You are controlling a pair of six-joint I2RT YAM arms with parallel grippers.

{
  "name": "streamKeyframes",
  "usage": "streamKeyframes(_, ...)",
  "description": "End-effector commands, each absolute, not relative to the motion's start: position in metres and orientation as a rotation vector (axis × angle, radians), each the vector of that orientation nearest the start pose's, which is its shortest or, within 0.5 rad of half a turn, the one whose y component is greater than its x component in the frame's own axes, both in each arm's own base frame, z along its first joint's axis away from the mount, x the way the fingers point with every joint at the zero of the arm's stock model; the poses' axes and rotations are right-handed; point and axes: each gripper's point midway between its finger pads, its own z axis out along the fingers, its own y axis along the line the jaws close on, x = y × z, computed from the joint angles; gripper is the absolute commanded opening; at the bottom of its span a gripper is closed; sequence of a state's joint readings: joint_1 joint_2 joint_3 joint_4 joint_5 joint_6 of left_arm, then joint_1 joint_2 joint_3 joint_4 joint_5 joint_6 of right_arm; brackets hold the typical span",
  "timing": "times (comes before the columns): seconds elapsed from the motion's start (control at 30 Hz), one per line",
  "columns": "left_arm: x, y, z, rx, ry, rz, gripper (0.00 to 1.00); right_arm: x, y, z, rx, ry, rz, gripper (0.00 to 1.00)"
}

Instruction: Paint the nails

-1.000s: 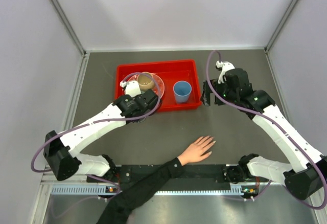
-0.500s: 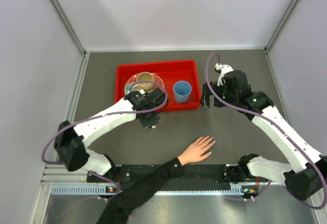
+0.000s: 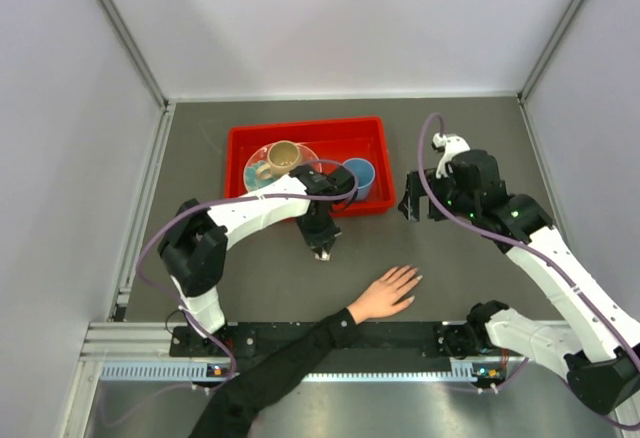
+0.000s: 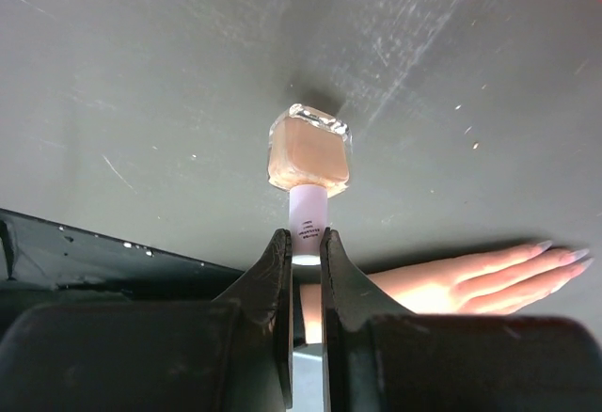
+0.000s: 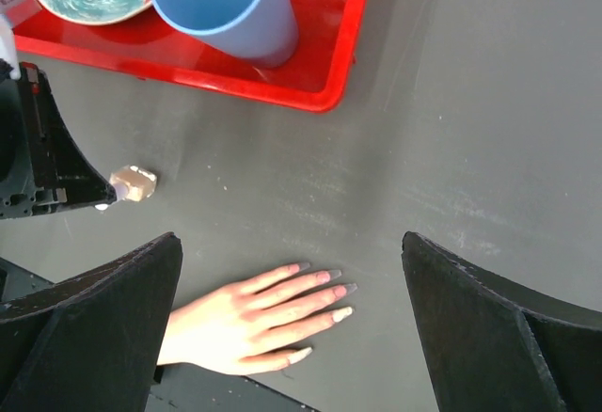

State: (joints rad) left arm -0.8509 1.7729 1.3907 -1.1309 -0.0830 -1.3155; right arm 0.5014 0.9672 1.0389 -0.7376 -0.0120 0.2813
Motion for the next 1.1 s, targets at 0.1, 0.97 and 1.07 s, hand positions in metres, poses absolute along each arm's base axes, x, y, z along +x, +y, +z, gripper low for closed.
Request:
streamKeyframes(0.1, 0.195, -0.277, 0.081, -0.679, 3.02, -0.056, 0.02, 0.236, 0.142, 0.225, -0.236, 2.234, 0.418, 0.99)
streamKeyframes(0.97, 0.249, -0.198, 0.203, -0.422, 2.446, -0.096, 0.83, 0.212, 0.199, 0.212, -0.624, 2.135, 0.54, 0.98)
streamKeyframes(1.07, 0.245, -0.165, 0.238, -0.398, 2.271, -0.184, 0.84, 0.211, 0.22, 0.207, -0.689, 2.115, 0.511, 0.92)
